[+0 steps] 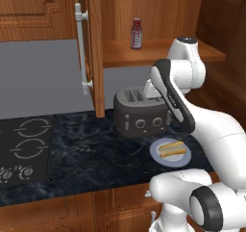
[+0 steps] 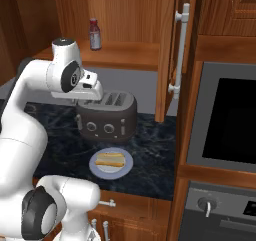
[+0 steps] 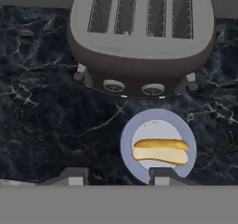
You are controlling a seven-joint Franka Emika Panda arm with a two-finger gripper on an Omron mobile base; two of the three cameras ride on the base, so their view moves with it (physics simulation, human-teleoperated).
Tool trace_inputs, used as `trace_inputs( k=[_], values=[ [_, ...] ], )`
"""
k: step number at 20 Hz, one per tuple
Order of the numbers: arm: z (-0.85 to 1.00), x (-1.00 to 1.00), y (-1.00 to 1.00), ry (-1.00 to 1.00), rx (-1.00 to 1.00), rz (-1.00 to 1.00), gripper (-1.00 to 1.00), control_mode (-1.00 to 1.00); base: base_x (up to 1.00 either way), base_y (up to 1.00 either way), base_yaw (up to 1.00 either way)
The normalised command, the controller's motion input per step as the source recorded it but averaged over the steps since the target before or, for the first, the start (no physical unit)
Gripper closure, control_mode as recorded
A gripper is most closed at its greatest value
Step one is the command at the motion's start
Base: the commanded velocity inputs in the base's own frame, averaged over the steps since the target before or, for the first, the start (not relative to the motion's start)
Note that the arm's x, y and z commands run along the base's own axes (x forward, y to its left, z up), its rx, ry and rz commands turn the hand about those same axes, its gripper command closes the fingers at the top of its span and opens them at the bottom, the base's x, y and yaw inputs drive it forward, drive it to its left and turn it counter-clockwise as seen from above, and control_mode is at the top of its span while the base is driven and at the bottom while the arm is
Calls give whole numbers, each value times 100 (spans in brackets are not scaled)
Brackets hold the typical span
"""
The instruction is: Move the hot dog bun to the plate on the dining table and place the condiment next to that plate. Then navigate to the fridge and take the sausage and place it on the plate as well.
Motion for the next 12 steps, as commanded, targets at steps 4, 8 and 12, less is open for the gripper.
trace_inputs(
  k=[4, 8, 12],
  values=[
    [-11, -19, 0, 1, 3, -4, -100, -100, 0, 0, 0],
    [-48, -20, 0, 22, 22, -34, -100, -100, 0, 0, 0],
    [-51, -23, -1, 13, 35, -66, -100, -100, 0, 0, 0]
  ],
)
